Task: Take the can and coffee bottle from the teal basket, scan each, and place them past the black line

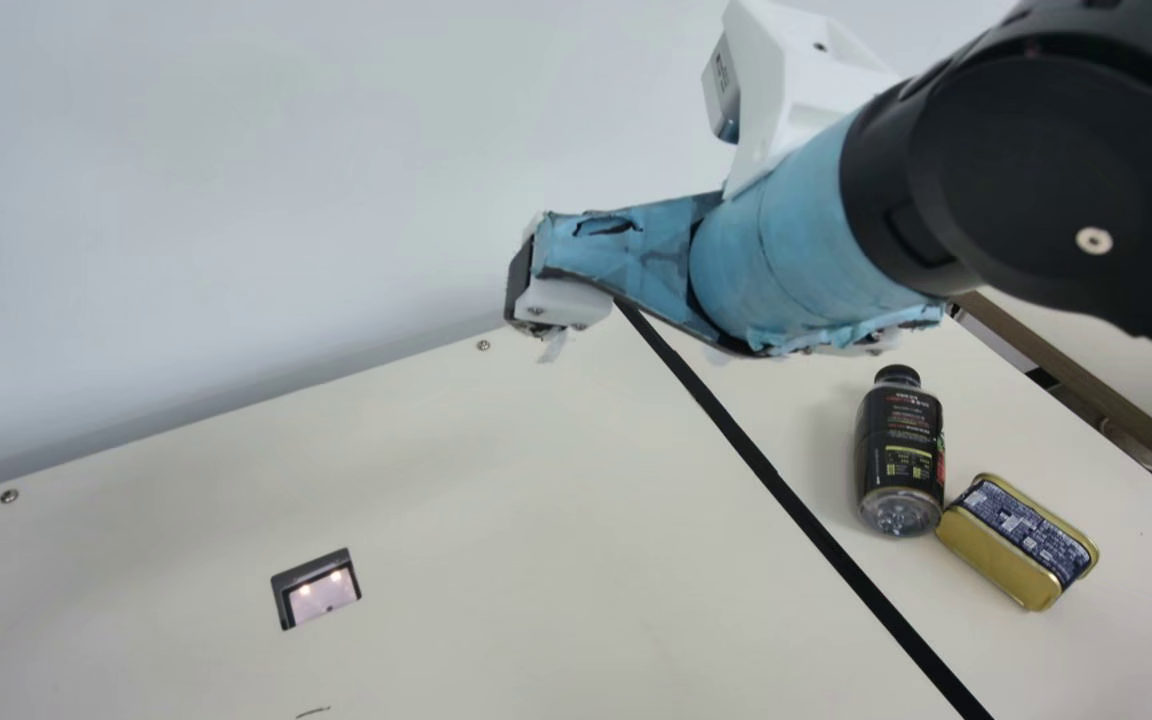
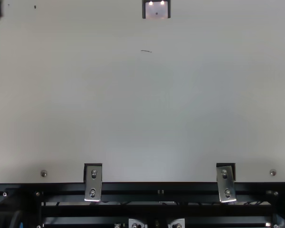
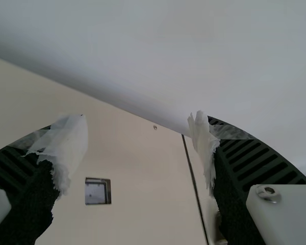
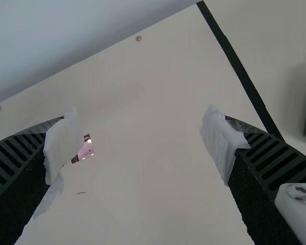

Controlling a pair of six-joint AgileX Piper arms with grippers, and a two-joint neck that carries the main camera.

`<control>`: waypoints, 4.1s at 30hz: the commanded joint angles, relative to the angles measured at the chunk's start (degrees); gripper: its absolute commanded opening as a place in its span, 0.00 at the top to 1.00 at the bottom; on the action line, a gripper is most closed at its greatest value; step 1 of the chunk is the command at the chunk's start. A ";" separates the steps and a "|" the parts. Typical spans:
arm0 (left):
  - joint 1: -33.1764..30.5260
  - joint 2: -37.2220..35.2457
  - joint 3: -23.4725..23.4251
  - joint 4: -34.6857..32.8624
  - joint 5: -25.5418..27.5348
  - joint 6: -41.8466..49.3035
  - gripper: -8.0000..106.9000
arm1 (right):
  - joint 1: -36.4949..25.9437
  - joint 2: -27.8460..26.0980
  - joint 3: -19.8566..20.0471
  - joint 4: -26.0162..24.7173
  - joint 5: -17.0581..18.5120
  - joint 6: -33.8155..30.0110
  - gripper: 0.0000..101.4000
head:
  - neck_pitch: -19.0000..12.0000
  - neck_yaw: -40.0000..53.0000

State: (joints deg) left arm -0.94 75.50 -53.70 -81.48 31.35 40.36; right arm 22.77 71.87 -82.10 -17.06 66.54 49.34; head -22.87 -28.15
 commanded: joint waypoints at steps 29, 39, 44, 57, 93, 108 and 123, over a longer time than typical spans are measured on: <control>-17.73 -15.74 3.78 11.41 -25.97 29.38 0.15 | 0.93 2.22 -3.31 -2.55 2.05 -0.59 0.00 | -2.02 0.50; -18.89 -17.28 3.83 16.01 -27.84 28.15 0.15 | 0.04 2.41 -3.77 -2.97 1.70 -1.96 0.00 | -2.02 0.50; -22.18 -18.45 3.04 22.49 -32.41 25.68 0.15 | -1.02 1.94 -2.15 -7.42 -3.60 -3.89 0.00 | -2.02 0.50; -30.66 -19.21 5.52 37.50 -44.33 18.08 0.15 | -6.56 -2.81 11.35 -14.97 -21.03 0.20 0.00 | -2.02 0.50; -10.66 -33.18 9.45 54.71 -15.70 -10.83 0.15 | -3.42 -25.91 29.53 -14.02 -24.49 7.21 0.00 | -2.02 0.50; -8.20 -43.37 17.83 60.39 -7.39 -21.61 0.15 | -1.55 -34.60 40.84 -16.06 -26.70 13.56 0.00 | -2.02 0.50; -7.99 -47.89 23.26 67.40 -5.06 -32.05 0.15 | -11.76 -43.49 50.53 -7.56 -27.89 13.47 0.00 | -2.02 0.50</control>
State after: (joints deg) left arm -8.93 27.61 -30.44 -14.08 26.42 8.31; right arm 10.89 28.38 -31.58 -24.56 38.68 62.81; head -23.17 -28.15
